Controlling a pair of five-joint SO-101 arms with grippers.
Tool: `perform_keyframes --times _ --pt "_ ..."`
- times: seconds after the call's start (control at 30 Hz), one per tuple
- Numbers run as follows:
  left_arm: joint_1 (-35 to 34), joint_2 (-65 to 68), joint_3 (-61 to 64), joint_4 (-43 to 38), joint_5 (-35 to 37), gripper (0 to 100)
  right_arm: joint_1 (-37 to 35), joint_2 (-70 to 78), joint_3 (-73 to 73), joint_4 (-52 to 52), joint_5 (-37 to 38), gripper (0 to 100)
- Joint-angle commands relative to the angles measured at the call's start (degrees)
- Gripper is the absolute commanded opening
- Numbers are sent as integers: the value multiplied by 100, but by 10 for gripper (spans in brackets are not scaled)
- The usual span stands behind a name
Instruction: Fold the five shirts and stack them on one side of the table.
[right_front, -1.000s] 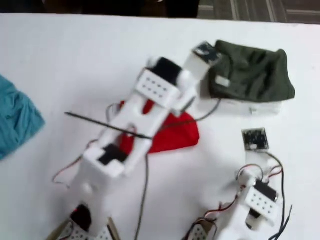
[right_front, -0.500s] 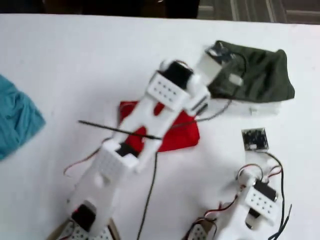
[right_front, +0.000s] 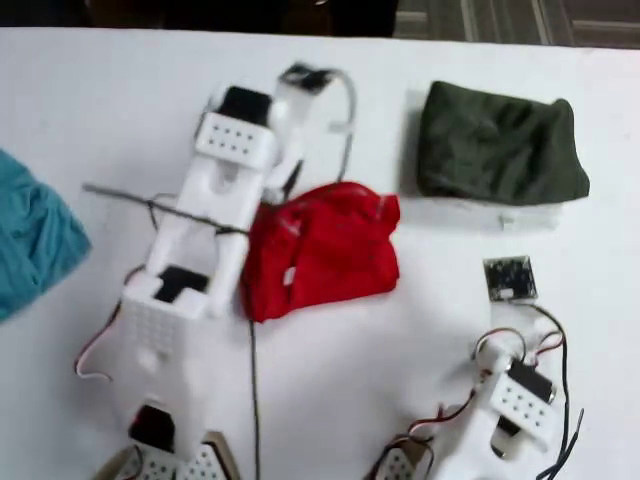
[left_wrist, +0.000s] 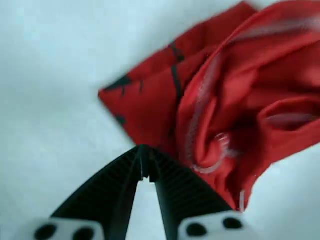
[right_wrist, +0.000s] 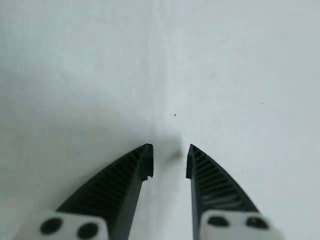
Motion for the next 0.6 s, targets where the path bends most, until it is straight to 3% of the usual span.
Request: perform_keyframes --times 0.0,0.23,0.57 --pt "-88 -396 681 -281 18 28 31 -136 -26 -84 0 115" --pt "633 -396 1077 -747 457 27 40 -136 -26 -84 0 115" --pt "1987 -404 189 -70 668 26 40 -136 -26 -84 0 115"
